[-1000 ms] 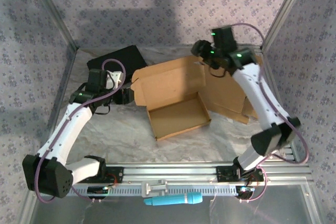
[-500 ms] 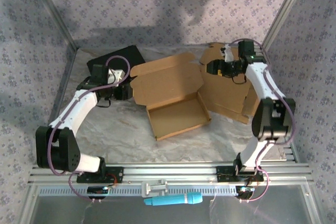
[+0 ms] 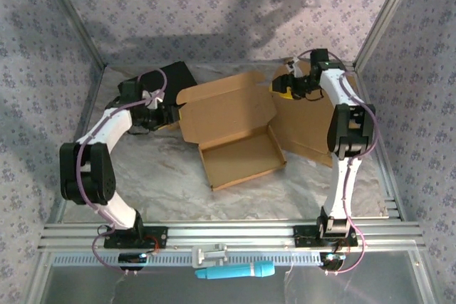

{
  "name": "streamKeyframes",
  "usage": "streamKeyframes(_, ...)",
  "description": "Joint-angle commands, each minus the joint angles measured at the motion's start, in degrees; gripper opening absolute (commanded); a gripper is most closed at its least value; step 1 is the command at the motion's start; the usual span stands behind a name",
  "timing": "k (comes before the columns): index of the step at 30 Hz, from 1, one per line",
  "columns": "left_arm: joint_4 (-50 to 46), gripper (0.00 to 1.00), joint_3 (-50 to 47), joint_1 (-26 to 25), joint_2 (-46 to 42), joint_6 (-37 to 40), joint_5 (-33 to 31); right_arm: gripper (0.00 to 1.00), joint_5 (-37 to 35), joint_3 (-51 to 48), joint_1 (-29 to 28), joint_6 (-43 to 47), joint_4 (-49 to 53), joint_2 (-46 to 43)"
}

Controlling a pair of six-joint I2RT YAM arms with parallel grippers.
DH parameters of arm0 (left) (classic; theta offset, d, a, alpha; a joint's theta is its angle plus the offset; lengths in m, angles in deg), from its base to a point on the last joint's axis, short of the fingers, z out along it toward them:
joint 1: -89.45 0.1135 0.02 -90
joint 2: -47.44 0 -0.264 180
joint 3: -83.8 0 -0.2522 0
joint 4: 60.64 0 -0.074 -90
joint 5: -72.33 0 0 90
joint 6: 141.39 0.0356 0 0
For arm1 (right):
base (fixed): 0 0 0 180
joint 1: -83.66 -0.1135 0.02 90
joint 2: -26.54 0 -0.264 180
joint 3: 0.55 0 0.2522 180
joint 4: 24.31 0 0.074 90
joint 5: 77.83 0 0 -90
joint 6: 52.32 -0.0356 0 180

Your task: Fold the paper box

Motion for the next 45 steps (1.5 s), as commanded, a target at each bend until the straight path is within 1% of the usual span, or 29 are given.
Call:
streamKeyframes(1,1.5,0.63,3.9,-0.6,2.8,-0.6,2.2,0.69,2.7,3.7,-1.1,0.4,2.3,2.7)
streamKeyframes(10,-0.6,0.61,10.3,-3.6,8.6,0.5,0.4,0.60,2.0,9.1,-2.4,0.3,4.0,6.6)
streamKeyframes(16,-1.2,0.56,11.4,-4.3,9.6,0.9,-0.6,0.54,1.7,11.7,-3.2,0.2,4.6,8.1)
streamKeyframes(26,-3.1,0.47,13.8,-5.3,11.1,1.1,-1.4,0.40,-1.1,13.3,-4.1,1.1,6.2,7.9)
streamKeyframes(30,-4.5,0.41,15.3,-6.6,11.8,1.3,-2.2,0.33,-3.6,13.8,-4.6,1.6,7.2,7.2)
streamKeyframes(34,-5.6,0.37,16.2,-7.6,12.1,1.1,-4.4,0.27,-7.2,13.9,-5.3,2.3,8.5,6.3)
streamKeyframes(36,-6.2,0.33,16.6,-8.0,12.0,1.0,-5.6,0.22,-8.6,13.8,-5.6,2.3,8.7,5.8)
streamKeyframes(41,-7.8,0.25,17.9,-9.0,11.6,0.9,-9.4,0.10,-12.9,12.3,-7.2,2.3,8.1,3.4)
streamKeyframes(45,-10.0,0.23,19.7,-10.1,11.1,0.8,-13.6,0.02,-17.2,9.8,-8.4,0.5,5.9,0.2)
